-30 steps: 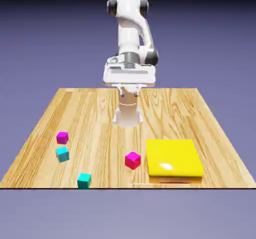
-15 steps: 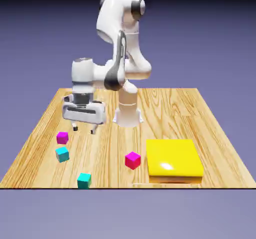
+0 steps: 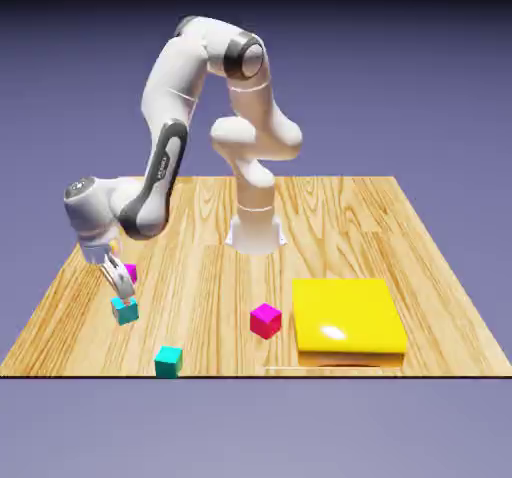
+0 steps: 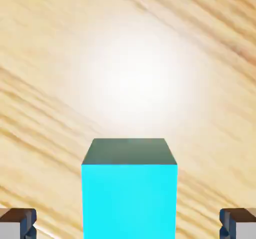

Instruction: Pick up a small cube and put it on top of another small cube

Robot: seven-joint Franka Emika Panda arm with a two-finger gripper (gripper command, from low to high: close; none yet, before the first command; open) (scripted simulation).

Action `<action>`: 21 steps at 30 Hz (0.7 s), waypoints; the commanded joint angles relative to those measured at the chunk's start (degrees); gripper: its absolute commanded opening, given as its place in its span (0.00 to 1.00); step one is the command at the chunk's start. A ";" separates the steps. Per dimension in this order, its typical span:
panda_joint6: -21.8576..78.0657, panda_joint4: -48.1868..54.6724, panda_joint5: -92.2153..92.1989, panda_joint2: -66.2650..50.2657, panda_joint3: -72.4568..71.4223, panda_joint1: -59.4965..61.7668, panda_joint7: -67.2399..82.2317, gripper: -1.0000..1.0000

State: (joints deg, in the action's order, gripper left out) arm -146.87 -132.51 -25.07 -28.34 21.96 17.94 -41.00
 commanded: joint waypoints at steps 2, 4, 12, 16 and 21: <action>-0.84 0.06 -0.77 -0.97 -0.65 0.44 0.53 0.00; 0.95 -0.07 0.88 1.10 0.74 -0.50 -0.61 0.00; 7.83 -5.55 13.67 15.18 -3.87 -10.39 -2.67 0.00; 8.42 -9.96 19.92 21.25 -12.17 -16.21 -0.99 0.00; 9.05 -14.69 26.62 27.75 -21.07 -22.45 0.81 0.00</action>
State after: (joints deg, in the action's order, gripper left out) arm -137.82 -147.20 1.39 -0.58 0.69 -7.90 -40.08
